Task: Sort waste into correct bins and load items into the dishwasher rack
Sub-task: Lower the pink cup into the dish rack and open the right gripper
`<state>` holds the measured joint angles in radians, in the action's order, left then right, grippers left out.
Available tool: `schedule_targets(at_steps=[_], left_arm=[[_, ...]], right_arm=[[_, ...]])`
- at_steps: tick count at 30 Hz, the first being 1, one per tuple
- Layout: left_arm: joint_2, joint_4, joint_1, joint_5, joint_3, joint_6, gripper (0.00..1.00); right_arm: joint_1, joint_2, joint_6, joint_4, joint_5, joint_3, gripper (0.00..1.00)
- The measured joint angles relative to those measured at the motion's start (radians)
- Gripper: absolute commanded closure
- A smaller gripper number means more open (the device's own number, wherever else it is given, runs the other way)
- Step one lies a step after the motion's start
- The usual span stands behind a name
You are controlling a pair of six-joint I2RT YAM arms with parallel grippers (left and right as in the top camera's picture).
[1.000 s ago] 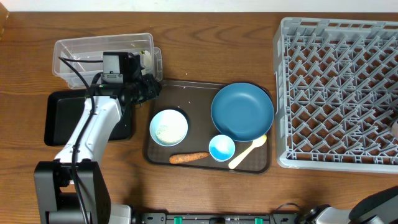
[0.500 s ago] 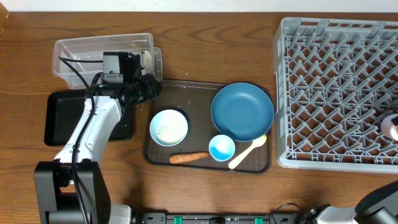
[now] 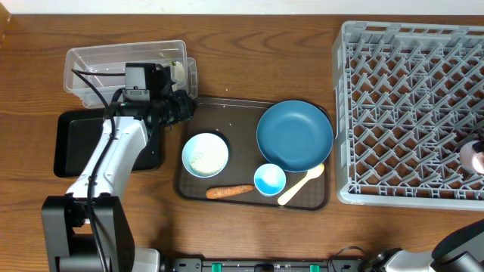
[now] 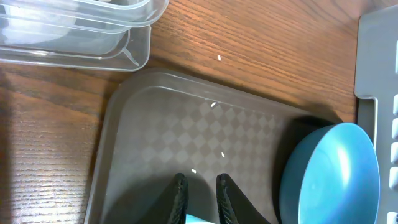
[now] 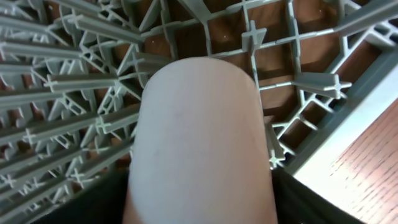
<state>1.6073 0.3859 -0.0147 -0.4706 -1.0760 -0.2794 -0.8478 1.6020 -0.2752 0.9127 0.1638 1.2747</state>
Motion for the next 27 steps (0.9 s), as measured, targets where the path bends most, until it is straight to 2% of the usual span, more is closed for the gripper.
schedule_targets(at_steps=[2,5,13,17,18,23,27], left_arm=[[0.0,0.0,0.0,0.0,0.0,0.0,0.81],[0.0,0.0,0.0,0.0,0.0,0.0,0.81],[0.0,0.0,0.0,0.0,0.0,0.0,0.81],[0.0,0.0,0.0,0.0,0.0,0.0,0.8],[0.0,0.0,0.0,0.0,0.0,0.0,0.76],[0.0,0.0,0.0,0.002,0.0,0.004,0.75],[0.0,0.012,-0.001,0.003,0.0,0.017,0.73]], right_arm=[[0.0,0.0,0.005,0.0,0.0,0.0,0.12],[0.0,0.0,0.005,0.0,-0.001,0.0,0.09],[0.0,0.0,0.008,-0.002,0.006,0.0,0.15],[0.0,0.0,0.042,-0.012,0.082,0.0,0.17],[0.001,0.0,0.063,-0.02,0.119,0.0,0.16],[0.043,0.0,0.167,-0.043,0.268,0.0,0.06],[0.15,0.0,0.245,-0.061,0.347,0.0,0.02]])
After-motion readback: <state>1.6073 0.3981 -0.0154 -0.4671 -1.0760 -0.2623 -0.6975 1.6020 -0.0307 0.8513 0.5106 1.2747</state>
